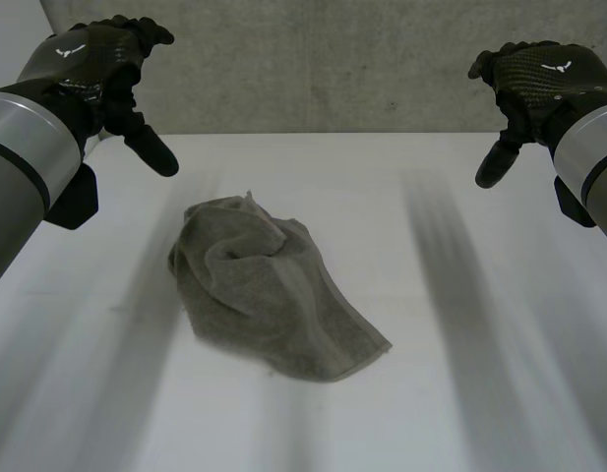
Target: Fold the towel.
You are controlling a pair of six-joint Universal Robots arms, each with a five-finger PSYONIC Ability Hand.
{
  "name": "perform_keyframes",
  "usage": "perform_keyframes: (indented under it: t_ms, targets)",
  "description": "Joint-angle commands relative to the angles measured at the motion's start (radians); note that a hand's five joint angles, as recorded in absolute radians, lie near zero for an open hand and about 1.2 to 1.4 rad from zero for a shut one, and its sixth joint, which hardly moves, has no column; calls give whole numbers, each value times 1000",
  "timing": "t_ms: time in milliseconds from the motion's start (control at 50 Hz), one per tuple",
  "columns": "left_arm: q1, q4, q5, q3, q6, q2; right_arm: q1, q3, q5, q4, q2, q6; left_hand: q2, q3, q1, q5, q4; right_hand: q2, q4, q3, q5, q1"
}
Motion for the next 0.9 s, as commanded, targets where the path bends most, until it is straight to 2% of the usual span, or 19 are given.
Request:
perform_keyframes:
  t_ms: [20,60,100,120,160,200,280,320,340,500,620,680,740,780,800,820,840,880,900]
  targets:
    - [7,1,3,8,0,-28,4,4,-22,0,5,7,12,11,5,-24,9,-79,-77,-66,-52,-46]
    - [9,6,3,14,2,-58,14,12,-45,2,9,9,12,11,5,-24,9,-79,-77,-66,-52,-46]
    - [44,29,3,28,27,-136,44,35,-117,-5,37,9,12,11,5,-24,9,-79,-77,-66,-52,-46]
    - [44,29,3,28,28,-136,44,35,-117,-5,37,9,12,11,5,-24,9,-79,-77,-66,-52,-46]
    - [88,58,8,33,93,-204,76,39,-186,-41,105,11,12,11,5,-24,9,-79,-77,-66,-52,-46]
    - [108,81,17,37,129,-240,87,38,-201,-67,142,12,12,11,5,-24,9,-79,-77,-66,-52,-46]
    - [153,133,49,41,190,-304,127,24,-208,-127,230,12,12,11,5,-24,9,-79,-77,-66,-52,-46]
    - [194,178,96,42,215,-365,171,-3,-209,-172,322,14,12,11,5,-24,9,-79,-77,-66,-52,-46]
    - [194,178,97,42,215,-365,172,-4,-209,-172,322,14,12,11,5,-24,9,-79,-77,-66,-52,-46]
    - [246,268,244,42,216,-503,268,-184,-212,-193,590,62,12,11,5,-24,9,-79,-77,-66,-52,-46]
    - [254,298,272,36,219,-538,323,-344,-246,-158,750,147,12,11,5,-24,9,-79,-77,-66,-52,-46]
    - [259,316,272,34,221,-548,334,-386,-247,-138,784,153,12,11,5,-24,9,-60,-58,-47,-33,-27]
    - [273,324,272,31,221,-549,343,-462,-247,-86,844,155,12,11,5,-24,9,69,71,82,96,102]
    - [280,324,272,30,221,-549,343,-525,-240,-32,893,155,12,11,5,-24,9,273,275,287,301,306]
    - [283,324,272,30,219,-549,343,-525,-240,-32,893,155,12,11,5,-24,9,275,277,288,302,308]
    - [283,322,272,28,219,-548,343,-554,-228,-5,911,149,12,11,5,-24,9,417,419,430,444,450]
    - [283,322,272,28,219,-548,343,-554,-227,-5,911,149,12,11,5,-24,9,419,420,432,446,451]
    - [283,321,273,28,219,-548,347,-582,-174,50,904,146,12,11,5,-24,9,976,978,989,1003,1009]
    - [283,321,273,28,219,-548,347,-582,-174,51,904,146,12,11,5,-24,9,979,981,992,1006,1012]
